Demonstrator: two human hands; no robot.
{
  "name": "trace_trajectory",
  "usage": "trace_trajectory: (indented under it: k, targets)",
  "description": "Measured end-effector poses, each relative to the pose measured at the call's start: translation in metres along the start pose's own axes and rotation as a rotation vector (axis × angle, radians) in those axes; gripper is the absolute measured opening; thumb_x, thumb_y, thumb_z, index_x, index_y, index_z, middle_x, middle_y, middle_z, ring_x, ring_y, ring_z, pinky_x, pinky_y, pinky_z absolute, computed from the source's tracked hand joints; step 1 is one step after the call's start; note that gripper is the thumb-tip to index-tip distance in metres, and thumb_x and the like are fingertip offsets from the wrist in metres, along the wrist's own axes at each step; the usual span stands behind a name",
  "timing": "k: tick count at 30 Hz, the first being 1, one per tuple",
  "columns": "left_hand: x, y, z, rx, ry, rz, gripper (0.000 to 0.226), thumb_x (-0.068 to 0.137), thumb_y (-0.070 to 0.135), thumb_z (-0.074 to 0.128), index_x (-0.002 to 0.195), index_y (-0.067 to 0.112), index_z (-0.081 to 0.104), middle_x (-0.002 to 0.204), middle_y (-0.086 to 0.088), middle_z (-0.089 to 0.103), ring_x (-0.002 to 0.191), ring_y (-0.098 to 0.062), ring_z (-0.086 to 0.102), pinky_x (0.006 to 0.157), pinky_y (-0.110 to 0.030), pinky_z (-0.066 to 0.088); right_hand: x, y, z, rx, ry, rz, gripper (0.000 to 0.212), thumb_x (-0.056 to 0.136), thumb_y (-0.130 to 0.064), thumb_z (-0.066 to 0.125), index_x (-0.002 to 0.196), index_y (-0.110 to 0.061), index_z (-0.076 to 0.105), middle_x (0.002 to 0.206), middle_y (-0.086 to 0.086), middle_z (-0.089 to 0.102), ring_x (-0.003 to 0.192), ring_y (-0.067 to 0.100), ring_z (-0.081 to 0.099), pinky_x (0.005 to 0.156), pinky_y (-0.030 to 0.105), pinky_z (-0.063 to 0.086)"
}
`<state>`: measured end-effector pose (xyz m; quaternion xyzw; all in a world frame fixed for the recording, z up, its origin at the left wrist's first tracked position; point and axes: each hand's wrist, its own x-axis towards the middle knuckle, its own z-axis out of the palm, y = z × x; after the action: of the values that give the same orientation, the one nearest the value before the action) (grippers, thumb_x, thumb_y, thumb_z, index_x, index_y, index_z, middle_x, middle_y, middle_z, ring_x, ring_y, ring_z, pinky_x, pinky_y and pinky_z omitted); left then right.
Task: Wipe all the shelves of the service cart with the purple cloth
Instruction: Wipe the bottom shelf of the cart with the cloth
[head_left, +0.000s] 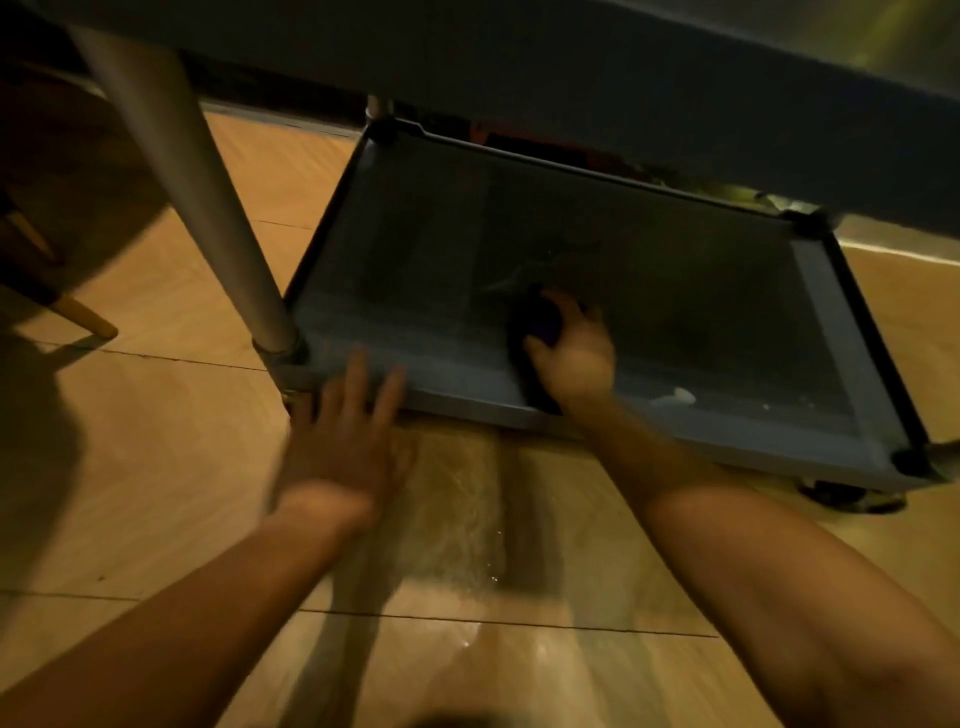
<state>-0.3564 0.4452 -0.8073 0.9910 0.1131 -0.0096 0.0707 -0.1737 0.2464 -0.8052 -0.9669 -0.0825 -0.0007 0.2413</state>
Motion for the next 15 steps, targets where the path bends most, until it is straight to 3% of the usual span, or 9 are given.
trace_trajectory:
  k: [2, 5, 7, 12, 15]
  targets:
    - [0.017, 0.008, 0.005, 0.030, 0.030, 0.127, 0.074, 0.094, 0.063, 0.028, 0.157, 0.025, 0.018, 0.166, -0.016, 0.007, 0.150, -0.040, 0.014, 0.117, -0.059, 0.016, 0.004, -0.038, 0.017, -0.008, -0.025, -0.152, 0.064, 0.088, -0.039, 0.068, 0.147, -0.031, 0.045, 0.151, 0.012, 0.045, 0.132, 0.035, 0.048, 0.102, 0.040, 0.046]
    - [0.038, 0.000, 0.016, -0.014, -0.036, 0.000, 0.085, 0.091, 0.074, 0.007, 0.159, 0.023, 0.008, 0.166, -0.016, -0.001, 0.152, -0.036, -0.008, 0.121, -0.058, 0.001, -0.005, -0.073, 0.045, -0.200, -0.173, -0.268, 0.076, 0.085, -0.050, 0.064, 0.153, -0.039, 0.031, 0.162, 0.010, 0.029, 0.145, 0.039, 0.029, 0.111, 0.056, 0.034]
    - [0.040, -0.003, 0.027, 0.018, -0.037, -0.053, 0.093, 0.087, 0.080, 0.002, 0.159, 0.021, 0.007, 0.165, -0.021, -0.002, 0.151, -0.038, -0.009, 0.121, -0.057, -0.002, -0.011, -0.068, 0.055, -0.257, -0.219, -0.281, 0.075, 0.088, -0.052, 0.060, 0.153, -0.043, 0.026, 0.164, 0.009, 0.024, 0.148, 0.039, 0.022, 0.113, 0.063, 0.029]
    - [0.048, 0.007, 0.028, 0.137, -0.096, -0.139, 0.105, 0.081, 0.083, 0.000, 0.157, 0.013, 0.015, 0.162, -0.031, 0.000, 0.149, -0.048, -0.004, 0.120, -0.060, 0.000, -0.001, -0.007, 0.026, -0.340, -0.113, -0.306, 0.058, 0.090, -0.035, 0.059, 0.146, -0.037, 0.043, 0.153, 0.012, 0.042, 0.132, 0.040, 0.044, 0.101, 0.052, 0.044]
    - [0.048, 0.005, 0.025, 0.165, -0.093, -0.143, 0.105, 0.081, 0.081, 0.003, 0.155, 0.009, 0.023, 0.160, -0.035, 0.005, 0.147, -0.052, 0.002, 0.120, -0.061, 0.004, -0.001, 0.059, -0.007, -0.411, -0.048, -0.152, 0.051, 0.092, -0.029, 0.057, 0.143, -0.030, 0.050, 0.145, 0.017, 0.048, 0.123, 0.044, 0.049, 0.095, 0.049, 0.048]
